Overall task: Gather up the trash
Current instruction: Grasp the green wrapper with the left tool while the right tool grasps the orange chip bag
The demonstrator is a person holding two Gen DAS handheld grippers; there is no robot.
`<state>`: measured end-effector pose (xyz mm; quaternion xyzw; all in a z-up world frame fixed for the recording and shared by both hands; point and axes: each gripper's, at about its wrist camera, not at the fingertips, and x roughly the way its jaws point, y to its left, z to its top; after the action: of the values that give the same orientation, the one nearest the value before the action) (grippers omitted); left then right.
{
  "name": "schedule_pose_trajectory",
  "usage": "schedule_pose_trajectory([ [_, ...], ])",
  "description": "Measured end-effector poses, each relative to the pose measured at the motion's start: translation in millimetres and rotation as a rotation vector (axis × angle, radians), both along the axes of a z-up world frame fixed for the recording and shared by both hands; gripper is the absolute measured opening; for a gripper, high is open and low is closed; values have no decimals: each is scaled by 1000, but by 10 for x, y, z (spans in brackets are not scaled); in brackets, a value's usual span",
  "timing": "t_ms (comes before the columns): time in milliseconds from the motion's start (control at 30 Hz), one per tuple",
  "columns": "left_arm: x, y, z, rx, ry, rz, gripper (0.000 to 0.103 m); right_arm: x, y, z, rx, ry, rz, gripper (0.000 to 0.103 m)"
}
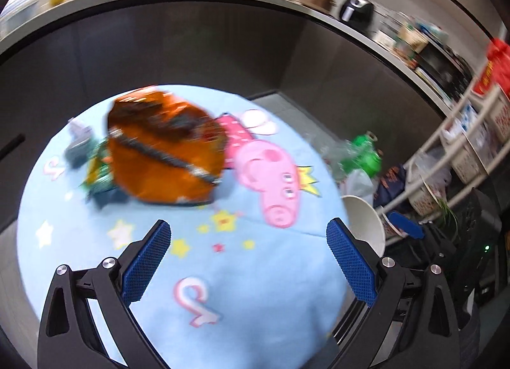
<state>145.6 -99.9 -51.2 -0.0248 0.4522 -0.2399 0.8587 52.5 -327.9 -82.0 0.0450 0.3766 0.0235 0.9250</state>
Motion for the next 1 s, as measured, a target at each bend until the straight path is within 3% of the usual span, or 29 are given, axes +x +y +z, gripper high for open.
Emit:
schedule_pose_trajectory([
  [367, 25, 927, -211, -52, 35, 140, 94, 769, 688, 137, 4, 7, 250, 100],
  [500, 24, 1079, -232, -55, 35, 166, 94, 1148, 946, 180, -58, -13, 326, 100],
  [700, 73, 1331, -271, -74, 47, 222, 94, 1699, 1147, 83, -122, -2, 353, 99],
  [867, 135, 1494, -312, -78, 62, 260, 94, 1920, 1225, -47, -118, 1, 354, 99],
  [900, 143, 1525, -326, -80, 65, 267, 94, 1936, 1229, -67, -111, 1, 347, 97],
  [967, 151, 1565, -345, -83, 70, 276, 94, 1943, 1217, -105, -81, 19, 337, 78],
  [1000, 156, 1581, -356, -84, 73, 280, 94, 1939, 1202, -118, -63, 36, 333, 62],
])
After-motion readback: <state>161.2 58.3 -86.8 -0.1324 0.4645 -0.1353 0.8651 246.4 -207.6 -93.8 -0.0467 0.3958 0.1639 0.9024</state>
